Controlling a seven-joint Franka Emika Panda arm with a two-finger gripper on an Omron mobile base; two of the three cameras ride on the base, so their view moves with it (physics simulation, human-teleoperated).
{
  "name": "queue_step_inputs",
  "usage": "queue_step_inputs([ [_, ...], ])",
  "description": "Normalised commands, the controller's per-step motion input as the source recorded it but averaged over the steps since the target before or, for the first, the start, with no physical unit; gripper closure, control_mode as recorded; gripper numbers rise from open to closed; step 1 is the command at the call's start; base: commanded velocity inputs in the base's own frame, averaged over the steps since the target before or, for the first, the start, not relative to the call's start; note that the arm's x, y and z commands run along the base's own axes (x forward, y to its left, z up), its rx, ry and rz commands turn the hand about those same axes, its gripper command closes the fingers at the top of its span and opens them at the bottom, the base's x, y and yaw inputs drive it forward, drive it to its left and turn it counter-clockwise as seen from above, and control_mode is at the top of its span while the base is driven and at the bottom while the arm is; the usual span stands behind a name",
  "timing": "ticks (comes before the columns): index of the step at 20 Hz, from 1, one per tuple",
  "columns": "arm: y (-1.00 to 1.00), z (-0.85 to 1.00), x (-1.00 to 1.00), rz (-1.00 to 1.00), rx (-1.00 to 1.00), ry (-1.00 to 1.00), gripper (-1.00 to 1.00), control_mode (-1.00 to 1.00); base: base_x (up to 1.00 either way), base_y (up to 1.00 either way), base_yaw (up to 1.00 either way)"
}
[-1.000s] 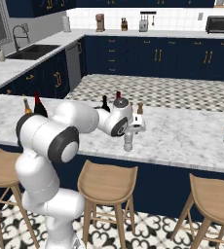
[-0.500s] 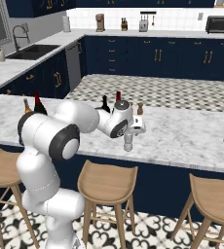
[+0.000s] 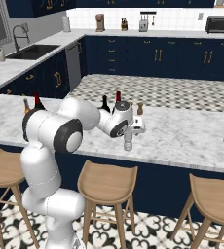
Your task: Move the plastic bottles in the middle to the plastics group, and the glass bottles in the middle to the glass group.
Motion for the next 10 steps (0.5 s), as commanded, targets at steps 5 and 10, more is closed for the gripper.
queue_step_inputs([
  [5, 0.00, 0.00, 0.00, 0.00, 0.00, 0.00, 1.00, -1.00, 0.00, 0.00, 0.00],
  [10, -0.01, 0.00, -0.08, 0.00, 0.00, 0.00, 1.00, -1.00, 0.00, 0.00, 0.00],
])
